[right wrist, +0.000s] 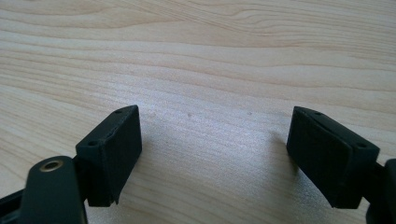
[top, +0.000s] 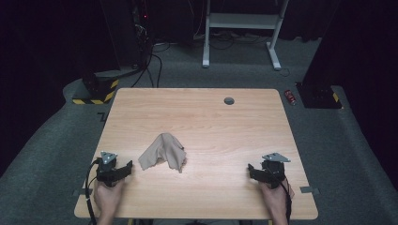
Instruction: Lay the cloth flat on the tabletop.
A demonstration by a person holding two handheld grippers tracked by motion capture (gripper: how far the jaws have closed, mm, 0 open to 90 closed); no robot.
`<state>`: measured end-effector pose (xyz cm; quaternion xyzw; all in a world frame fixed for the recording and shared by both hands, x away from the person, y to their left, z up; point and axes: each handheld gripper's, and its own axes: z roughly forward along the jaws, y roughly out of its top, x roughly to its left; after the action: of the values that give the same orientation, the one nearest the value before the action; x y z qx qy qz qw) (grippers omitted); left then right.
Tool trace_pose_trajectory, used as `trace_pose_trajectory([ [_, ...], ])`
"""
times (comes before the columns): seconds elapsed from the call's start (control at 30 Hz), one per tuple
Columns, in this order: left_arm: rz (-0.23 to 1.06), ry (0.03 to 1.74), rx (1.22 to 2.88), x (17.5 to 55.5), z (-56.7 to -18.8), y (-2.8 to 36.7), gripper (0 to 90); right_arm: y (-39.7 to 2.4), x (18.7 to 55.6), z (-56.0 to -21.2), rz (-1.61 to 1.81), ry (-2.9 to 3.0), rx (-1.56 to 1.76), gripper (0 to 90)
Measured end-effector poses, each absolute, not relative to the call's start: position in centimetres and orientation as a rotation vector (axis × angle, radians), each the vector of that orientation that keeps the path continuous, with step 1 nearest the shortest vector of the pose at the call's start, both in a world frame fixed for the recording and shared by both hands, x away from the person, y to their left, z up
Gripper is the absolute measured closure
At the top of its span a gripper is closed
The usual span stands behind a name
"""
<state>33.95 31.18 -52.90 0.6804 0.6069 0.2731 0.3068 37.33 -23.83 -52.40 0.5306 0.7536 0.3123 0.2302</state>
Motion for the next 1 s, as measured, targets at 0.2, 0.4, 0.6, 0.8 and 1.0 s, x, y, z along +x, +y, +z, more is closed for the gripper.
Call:
trace_pose_trajectory([
  [0.2,0.720,1.603,1.801,33.97,-52.91,31.18,28.4,-23.84,37.33,-52.40,0.859,2.074,1.458,17.7],
  [0.4,0.702,1.585,1.820,34.08,-52.92,31.14,23.3,-23.87,37.34,-52.40,0.860,2.076,1.455,17.8],
  [0.6,0.700,1.582,1.826,34.06,-52.91,31.17,22.9,-23.87,37.34,-52.40,0.859,2.077,1.454,17.8],
  [0.8,0.695,1.595,1.804,34.04,-52.85,31.29,24.2,-23.87,37.33,-52.40,0.859,2.077,1.455,17.7],
  [1.0,0.662,1.580,1.799,33.94,-52.63,31.07,25.9,-23.88,37.34,-52.40,0.859,2.078,1.453,17.8],
])
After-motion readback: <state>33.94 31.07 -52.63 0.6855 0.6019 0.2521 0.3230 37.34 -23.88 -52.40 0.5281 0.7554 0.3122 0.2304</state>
